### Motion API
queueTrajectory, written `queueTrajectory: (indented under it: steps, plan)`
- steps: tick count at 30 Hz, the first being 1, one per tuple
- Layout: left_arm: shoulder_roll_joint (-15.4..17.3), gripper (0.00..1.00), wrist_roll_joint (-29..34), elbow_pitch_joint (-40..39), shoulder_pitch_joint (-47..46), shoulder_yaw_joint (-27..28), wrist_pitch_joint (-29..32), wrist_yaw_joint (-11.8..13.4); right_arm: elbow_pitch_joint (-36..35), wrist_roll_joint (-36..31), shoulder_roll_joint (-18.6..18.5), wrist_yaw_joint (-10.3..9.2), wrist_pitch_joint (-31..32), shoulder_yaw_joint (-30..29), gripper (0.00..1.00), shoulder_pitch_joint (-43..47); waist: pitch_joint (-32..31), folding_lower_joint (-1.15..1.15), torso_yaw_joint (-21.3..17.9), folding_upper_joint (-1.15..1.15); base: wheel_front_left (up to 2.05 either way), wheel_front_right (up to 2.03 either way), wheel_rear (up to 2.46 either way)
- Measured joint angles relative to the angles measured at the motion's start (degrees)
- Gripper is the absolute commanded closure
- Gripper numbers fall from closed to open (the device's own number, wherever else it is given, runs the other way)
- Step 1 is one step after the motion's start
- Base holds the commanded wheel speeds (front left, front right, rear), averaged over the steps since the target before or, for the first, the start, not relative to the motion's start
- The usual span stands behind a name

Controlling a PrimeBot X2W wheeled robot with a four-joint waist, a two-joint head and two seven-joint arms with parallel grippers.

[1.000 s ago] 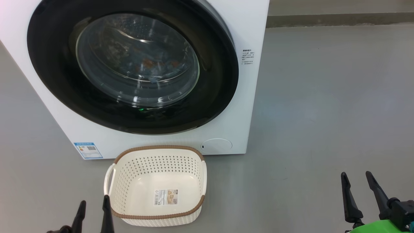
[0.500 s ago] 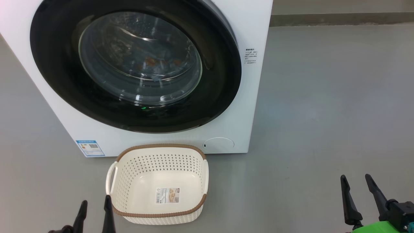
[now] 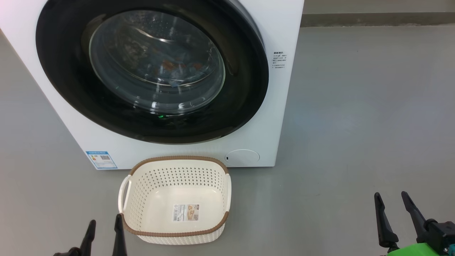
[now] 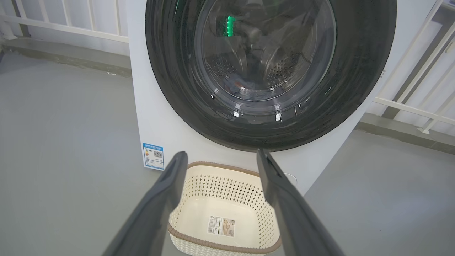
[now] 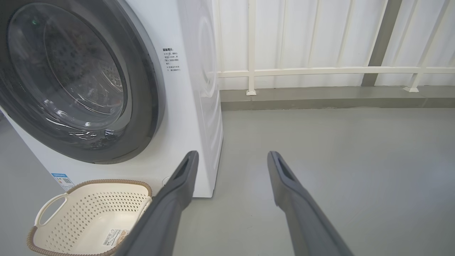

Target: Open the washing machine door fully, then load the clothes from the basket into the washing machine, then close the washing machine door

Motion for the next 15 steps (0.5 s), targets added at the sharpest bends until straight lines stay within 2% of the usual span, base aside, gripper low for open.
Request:
queueTrajectory:
  steps: [10, 11, 15]
  plan:
    - [0.0, 0.0, 1.12, -0.1, 0.01, 0.2, 0.0, 0.43, 0.08, 0.0, 0.0, 0.0, 0.0, -0.03, 0.0, 0.0, 0.47, 0.0, 0.2, 0.0, 0.0, 0.0, 0.0]
    - [0.0, 1.0, 1.12, -0.1, 0.01, 0.27, 0.0, 0.44, 0.13, 0.0, 0.01, 0.0, 0.0, -0.04, 1.0, 0.0, 0.49, 0.0, 0.22, 0.0, 0.0, 0.0, 0.0]
    - [-0.7, 1.0, 1.07, 2.49, 0.16, -0.01, 0.34, 0.43, 3.19, 0.04, 0.74, 0.02, 0.09, -0.08, 1.0, 0.04, 0.49, 0.0, 0.22, 0.0, 0.0, 0.0, 0.0]
